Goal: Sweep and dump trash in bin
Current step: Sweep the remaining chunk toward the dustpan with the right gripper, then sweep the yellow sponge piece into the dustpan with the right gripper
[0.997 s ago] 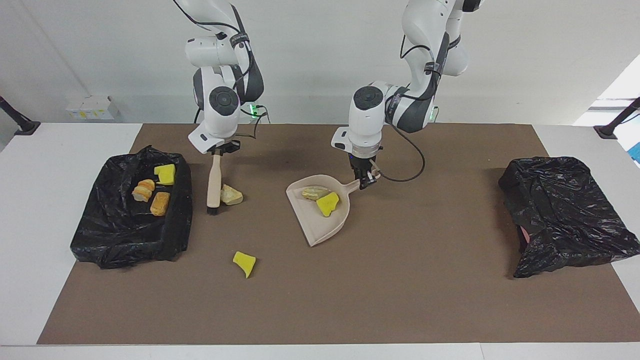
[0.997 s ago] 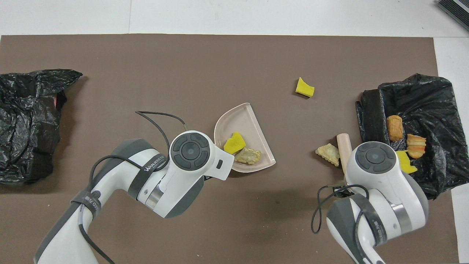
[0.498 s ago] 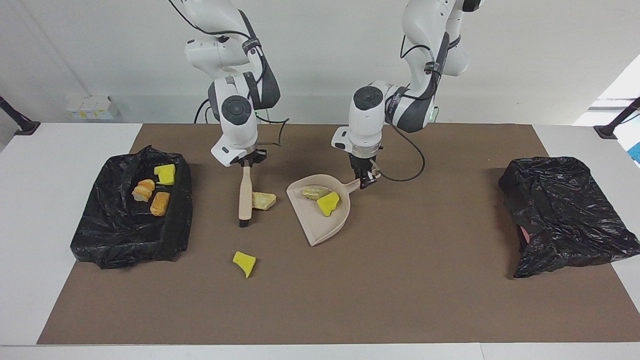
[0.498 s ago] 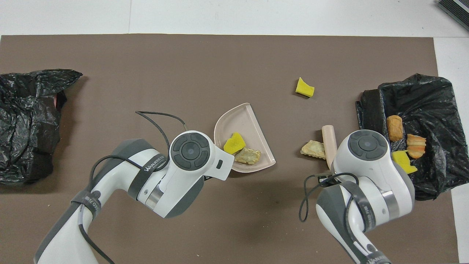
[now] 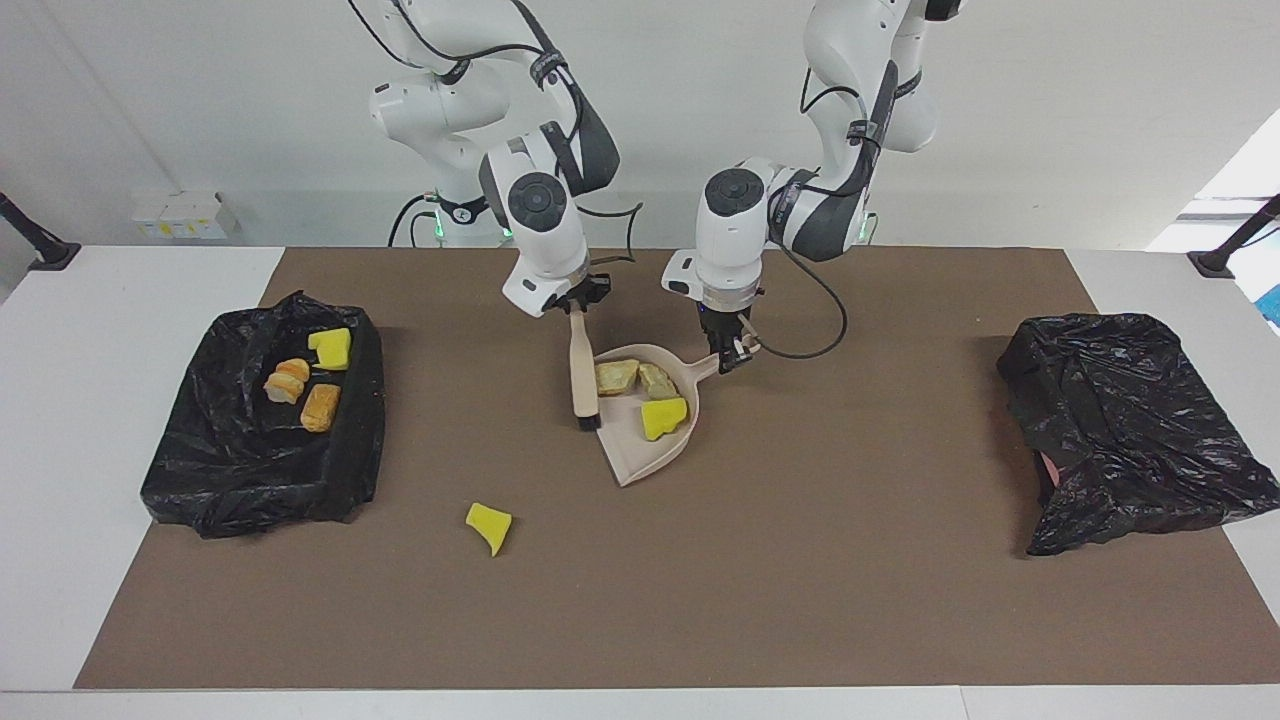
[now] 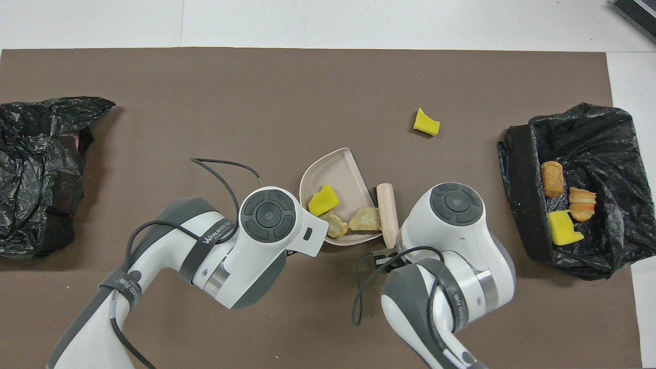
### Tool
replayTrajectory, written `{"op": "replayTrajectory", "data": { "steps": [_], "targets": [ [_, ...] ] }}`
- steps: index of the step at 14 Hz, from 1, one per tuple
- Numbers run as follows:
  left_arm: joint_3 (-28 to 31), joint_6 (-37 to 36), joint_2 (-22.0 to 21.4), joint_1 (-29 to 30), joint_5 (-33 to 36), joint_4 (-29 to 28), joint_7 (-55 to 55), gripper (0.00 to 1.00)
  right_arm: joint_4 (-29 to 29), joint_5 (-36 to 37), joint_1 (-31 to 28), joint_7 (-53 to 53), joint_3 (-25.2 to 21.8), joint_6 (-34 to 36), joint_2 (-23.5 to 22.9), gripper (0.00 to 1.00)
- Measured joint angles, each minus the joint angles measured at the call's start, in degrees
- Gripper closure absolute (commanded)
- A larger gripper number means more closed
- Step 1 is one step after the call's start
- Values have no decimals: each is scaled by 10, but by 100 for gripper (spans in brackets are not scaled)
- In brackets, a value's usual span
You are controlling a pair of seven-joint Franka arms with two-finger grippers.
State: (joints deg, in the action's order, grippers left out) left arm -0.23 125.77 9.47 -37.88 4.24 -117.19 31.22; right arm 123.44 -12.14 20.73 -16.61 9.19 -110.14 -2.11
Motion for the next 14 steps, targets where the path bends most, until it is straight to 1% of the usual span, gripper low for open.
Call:
{"op": "replayTrajectory", "data": {
  "steps": [2, 5, 8, 10, 14],
  "targets": [
    [1, 4, -1, 0, 0, -3, 0, 100, -42, 11, 7, 0, 0, 32, -12, 100],
    [1, 6, -1, 0, 0, -4, 0, 100, -111, 93, 6, 3, -3, 76, -40, 100],
    [6, 10, -1, 1, 0, -4, 0, 100, -134, 161, 1, 24, -6, 81, -61, 100],
    [11, 10, -1, 4, 0, -4, 0, 100, -149, 202, -26, 35, -9, 79, -77, 100],
    [13, 10, -1, 9, 0, -4, -8, 100, -217, 283, -104, 100, -12, 76, -133, 100]
  ]
}}
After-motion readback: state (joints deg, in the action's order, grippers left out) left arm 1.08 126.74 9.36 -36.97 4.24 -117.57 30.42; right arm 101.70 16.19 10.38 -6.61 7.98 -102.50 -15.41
